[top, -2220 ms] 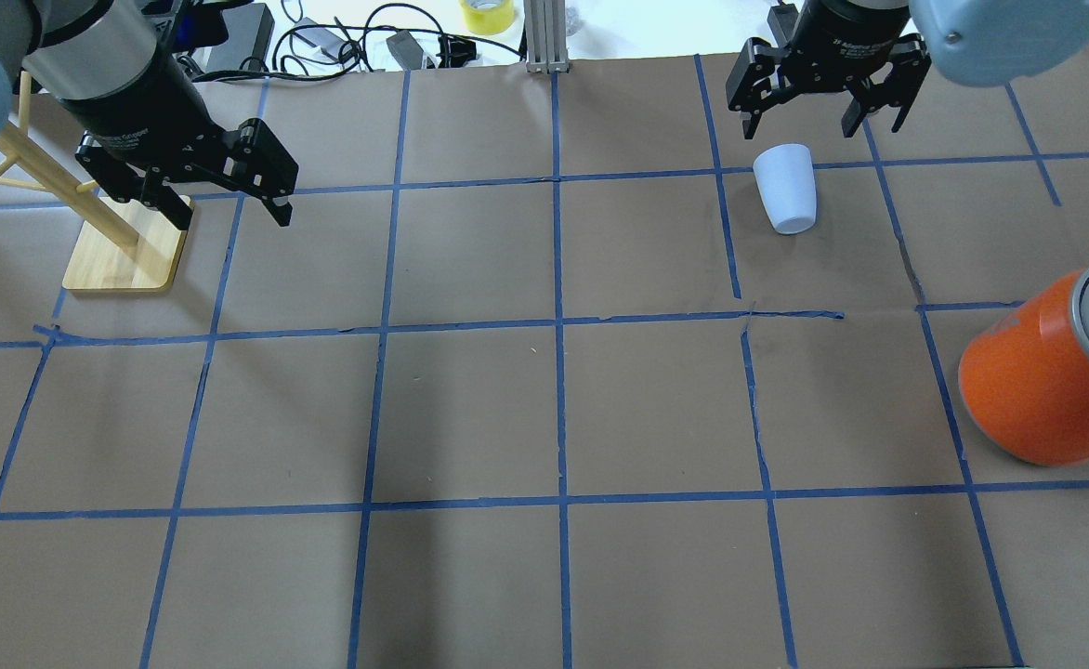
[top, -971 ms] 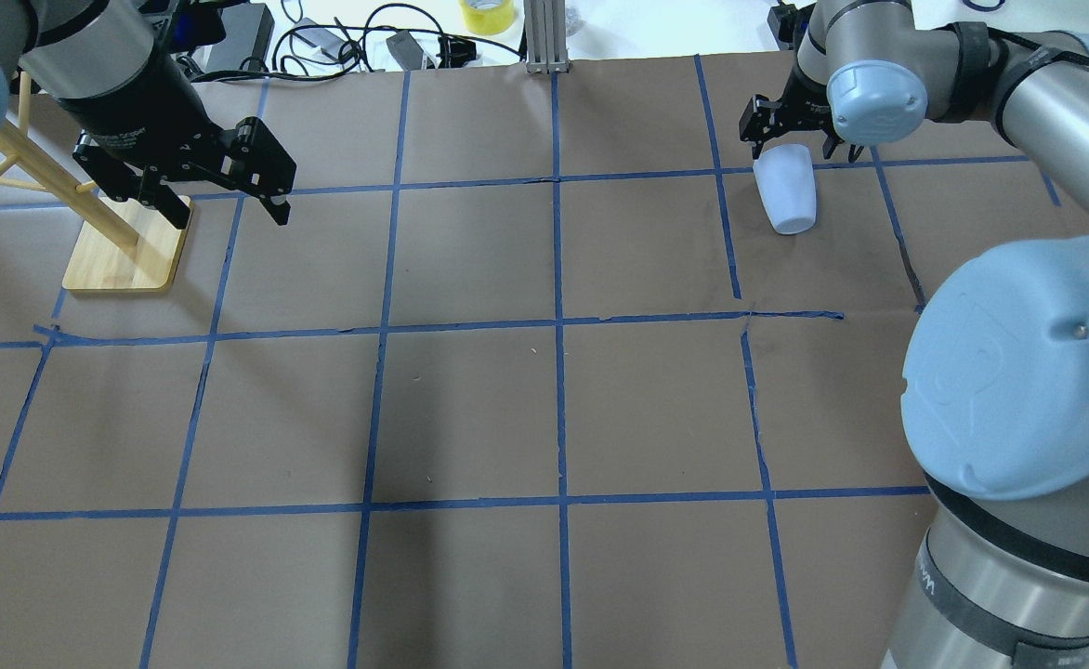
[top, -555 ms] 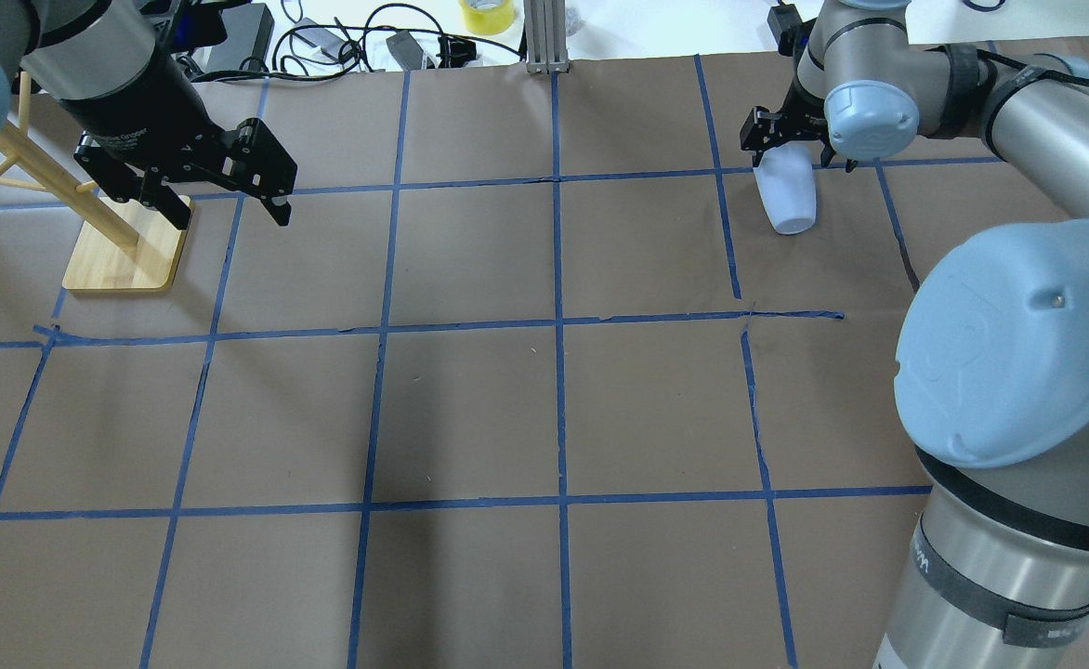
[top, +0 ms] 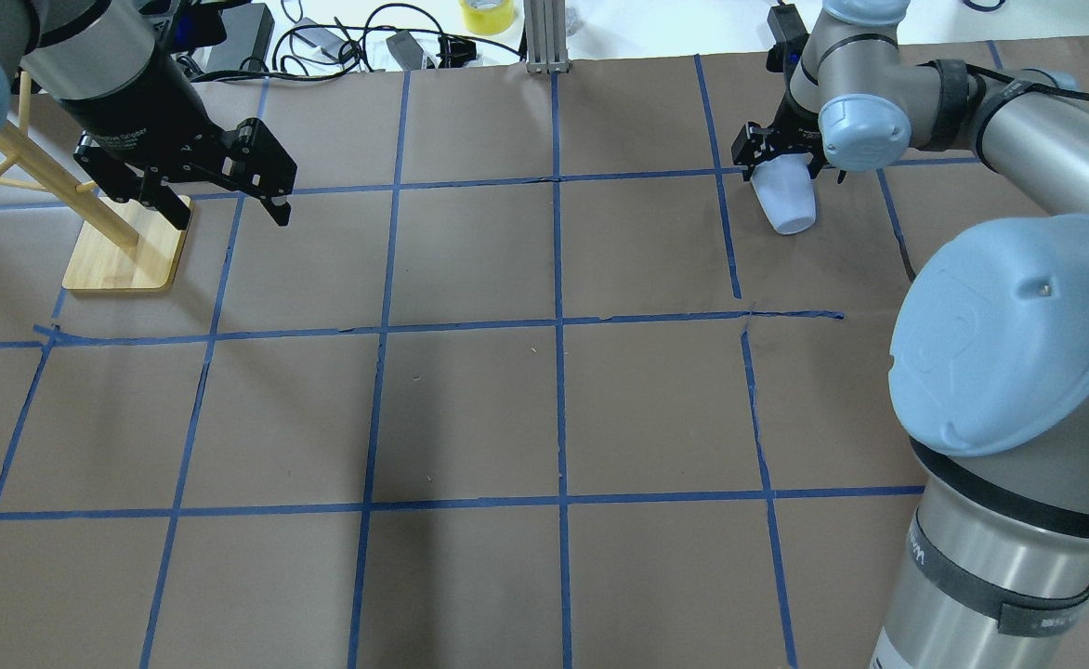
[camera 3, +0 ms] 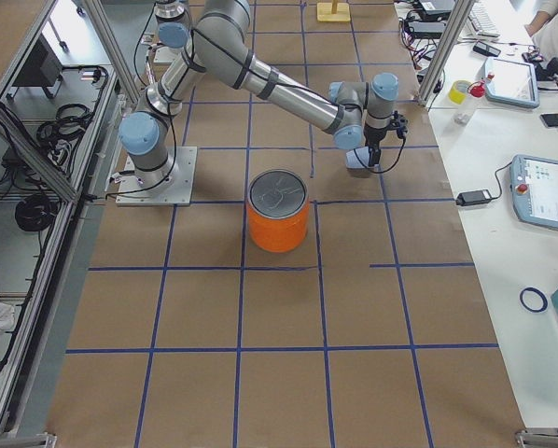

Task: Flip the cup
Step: 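Lower the right gripper and close it on the cup's base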

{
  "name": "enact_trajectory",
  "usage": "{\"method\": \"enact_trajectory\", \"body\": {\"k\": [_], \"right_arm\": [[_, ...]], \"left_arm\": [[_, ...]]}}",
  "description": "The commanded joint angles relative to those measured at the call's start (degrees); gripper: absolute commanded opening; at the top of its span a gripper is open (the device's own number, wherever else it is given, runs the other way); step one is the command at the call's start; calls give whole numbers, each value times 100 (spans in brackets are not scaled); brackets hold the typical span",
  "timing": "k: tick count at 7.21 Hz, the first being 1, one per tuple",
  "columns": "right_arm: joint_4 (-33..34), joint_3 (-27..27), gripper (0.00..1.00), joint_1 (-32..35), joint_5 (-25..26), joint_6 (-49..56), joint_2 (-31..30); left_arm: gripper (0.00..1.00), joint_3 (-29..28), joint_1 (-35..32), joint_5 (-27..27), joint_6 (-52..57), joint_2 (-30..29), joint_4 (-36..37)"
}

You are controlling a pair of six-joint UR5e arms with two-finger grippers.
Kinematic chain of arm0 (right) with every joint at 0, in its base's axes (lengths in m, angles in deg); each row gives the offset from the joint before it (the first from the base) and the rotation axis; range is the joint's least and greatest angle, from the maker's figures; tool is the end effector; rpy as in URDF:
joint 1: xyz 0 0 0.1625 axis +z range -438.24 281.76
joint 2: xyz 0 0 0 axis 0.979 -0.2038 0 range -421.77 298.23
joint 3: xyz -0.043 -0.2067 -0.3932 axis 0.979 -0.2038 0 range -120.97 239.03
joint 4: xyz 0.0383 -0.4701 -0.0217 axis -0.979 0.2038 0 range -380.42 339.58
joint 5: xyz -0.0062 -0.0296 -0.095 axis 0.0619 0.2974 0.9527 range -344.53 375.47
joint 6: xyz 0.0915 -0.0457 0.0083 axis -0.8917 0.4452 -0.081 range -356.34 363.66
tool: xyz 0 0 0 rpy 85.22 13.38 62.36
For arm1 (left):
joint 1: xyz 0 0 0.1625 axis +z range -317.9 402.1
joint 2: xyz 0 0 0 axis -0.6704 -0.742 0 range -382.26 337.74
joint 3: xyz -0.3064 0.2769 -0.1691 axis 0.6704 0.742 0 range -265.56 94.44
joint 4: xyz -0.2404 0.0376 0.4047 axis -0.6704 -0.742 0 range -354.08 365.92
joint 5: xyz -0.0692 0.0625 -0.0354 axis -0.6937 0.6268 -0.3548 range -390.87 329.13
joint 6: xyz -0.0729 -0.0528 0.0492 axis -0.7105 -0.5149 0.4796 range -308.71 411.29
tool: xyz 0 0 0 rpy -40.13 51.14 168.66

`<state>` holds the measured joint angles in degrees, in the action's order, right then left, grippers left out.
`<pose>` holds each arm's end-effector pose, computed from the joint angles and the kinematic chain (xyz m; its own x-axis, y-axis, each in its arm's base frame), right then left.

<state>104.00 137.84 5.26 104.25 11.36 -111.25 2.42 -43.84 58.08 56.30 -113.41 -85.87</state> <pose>0.0448 -0.8035 0.1865 -0.9997 -0.0224 -0.0091 -0.0215 0.9956 -0.0908 -0.0951 -0.5681 0.5115 -0.9997 0.0162 0.0197 0.0165 0.9998 0.0143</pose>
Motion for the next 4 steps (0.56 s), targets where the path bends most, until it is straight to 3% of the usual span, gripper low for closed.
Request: {"method": "enact_trajectory", "body": {"k": [1,4], "right_arm": [[116,46,99,0,-9,275,78],[117,47,99,-9,-18,302,141]], "left_arm": [[100,0,7,0,0,9,3],[100,-26,25,-18,0,-9,3]]}}
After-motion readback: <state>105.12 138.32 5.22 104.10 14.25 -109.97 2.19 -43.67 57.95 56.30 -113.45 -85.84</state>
